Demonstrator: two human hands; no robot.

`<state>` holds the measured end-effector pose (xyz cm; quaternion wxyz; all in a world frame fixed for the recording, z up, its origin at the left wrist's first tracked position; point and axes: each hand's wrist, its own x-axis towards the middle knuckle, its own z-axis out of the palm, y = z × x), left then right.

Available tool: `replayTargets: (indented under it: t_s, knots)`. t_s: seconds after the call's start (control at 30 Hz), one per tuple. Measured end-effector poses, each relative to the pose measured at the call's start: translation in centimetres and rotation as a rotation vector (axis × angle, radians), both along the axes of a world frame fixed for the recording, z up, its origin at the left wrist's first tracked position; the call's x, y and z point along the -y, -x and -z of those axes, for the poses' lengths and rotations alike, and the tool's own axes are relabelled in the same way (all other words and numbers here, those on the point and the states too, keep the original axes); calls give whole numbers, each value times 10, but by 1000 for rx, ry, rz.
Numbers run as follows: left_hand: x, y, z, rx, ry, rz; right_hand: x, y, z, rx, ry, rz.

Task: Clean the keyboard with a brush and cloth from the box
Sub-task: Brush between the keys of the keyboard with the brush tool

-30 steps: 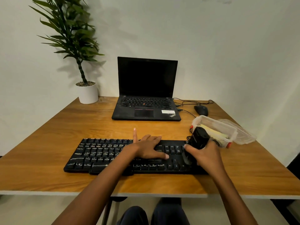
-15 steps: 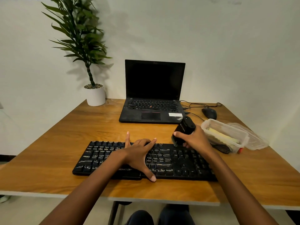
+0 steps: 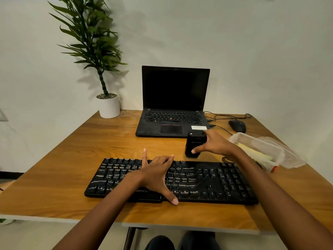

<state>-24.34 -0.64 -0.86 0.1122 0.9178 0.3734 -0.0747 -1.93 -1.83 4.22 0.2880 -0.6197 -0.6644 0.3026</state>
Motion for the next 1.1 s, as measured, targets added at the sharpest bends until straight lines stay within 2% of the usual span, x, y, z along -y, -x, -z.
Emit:
replayTargets:
  t_s: [0.1,0.2,0.3,0.4,0.5,0.6,0.7,0.8,0.87,0.97,1.03,1.1]
  knots:
    - [0,1,0,10,9,-11,-6,13,5,-3,17,-50]
    - [0,1,0,6,5,-8,-11,15,5,2,-17,-11]
    - [0,1,-1,8,11,-14,-11,16,6,-29,49,-46]
    - [0,0,-1,2,11,-11,-9,16,7,23,-36,-6]
    - [0,1,0,6,9,-16,-8,14,9,-49,0,-9]
    - [1,0,-1,9,8,-15,-6,16,10,14,-41,-17]
    - [1,1,0,11,7,-16,-9,15,11,-55,-24,-6]
    - [0,1,0,23,8,-17,-10,18,14,41,-59,-2]
    - [1,1,1,20,0,-10,-9,18,16,18,-99,38]
    - [-1,1,1,20,-2,-12,-7,16,13,22,-19,-5]
    - [-1,0,0,13,-6,-11,-7,15,10,127,-43,0]
    - [-1,0,0,2,-18,-9,-6,16,8,114,-64,12]
